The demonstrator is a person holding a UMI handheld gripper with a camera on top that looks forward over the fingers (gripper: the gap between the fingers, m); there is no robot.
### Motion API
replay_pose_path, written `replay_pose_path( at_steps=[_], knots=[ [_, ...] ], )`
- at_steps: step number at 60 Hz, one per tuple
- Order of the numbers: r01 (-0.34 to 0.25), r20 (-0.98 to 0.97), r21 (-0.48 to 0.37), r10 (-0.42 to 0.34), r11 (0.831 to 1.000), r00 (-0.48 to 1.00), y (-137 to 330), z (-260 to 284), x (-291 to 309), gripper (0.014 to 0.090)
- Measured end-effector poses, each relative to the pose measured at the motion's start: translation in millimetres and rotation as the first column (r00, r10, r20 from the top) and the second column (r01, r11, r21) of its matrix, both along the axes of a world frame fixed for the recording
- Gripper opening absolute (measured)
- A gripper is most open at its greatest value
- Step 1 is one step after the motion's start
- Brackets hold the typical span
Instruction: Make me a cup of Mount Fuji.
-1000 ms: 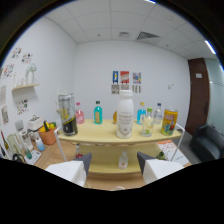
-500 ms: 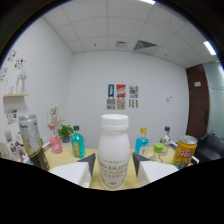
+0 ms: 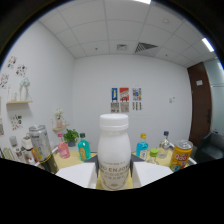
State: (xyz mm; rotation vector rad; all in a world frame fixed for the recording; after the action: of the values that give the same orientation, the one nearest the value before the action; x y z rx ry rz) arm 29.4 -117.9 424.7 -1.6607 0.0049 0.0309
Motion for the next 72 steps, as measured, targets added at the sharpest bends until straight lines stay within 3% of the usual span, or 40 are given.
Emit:
replay_pose_path(
  at_steps=[8,15,31,38,45,53,59,72],
  knots=[
    [-0.017,-0.017,0.048,0.018,0.999,1.000,-37,17,8,0.0488],
    [-0.022,-0.027,0.053,0.024,0.998,0.999,-70,-7,23,0.0487],
    [0.029,-0.041,-0.130,-0.035,0.991,0.999,-109,-175,82,0.0485],
    [0.073,-0.044,-0.226,-0.085,0.971,0.995,-111,-241,105,0.0486],
    [0.069,-0.042,-0.272,-0.084,0.960,0.996,-109,-277,113,0.0485],
    [0.089,0.174,-0.302,-0.037,0.949,0.984,-101,-296,123,0.0486],
    [0.084,0.398,-0.298,0.044,0.951,0.916,-97,-294,123,0.0486],
    [0.045,0.843,-0.265,0.209,0.963,0.497,-89,-278,115,0.0485]
  ],
)
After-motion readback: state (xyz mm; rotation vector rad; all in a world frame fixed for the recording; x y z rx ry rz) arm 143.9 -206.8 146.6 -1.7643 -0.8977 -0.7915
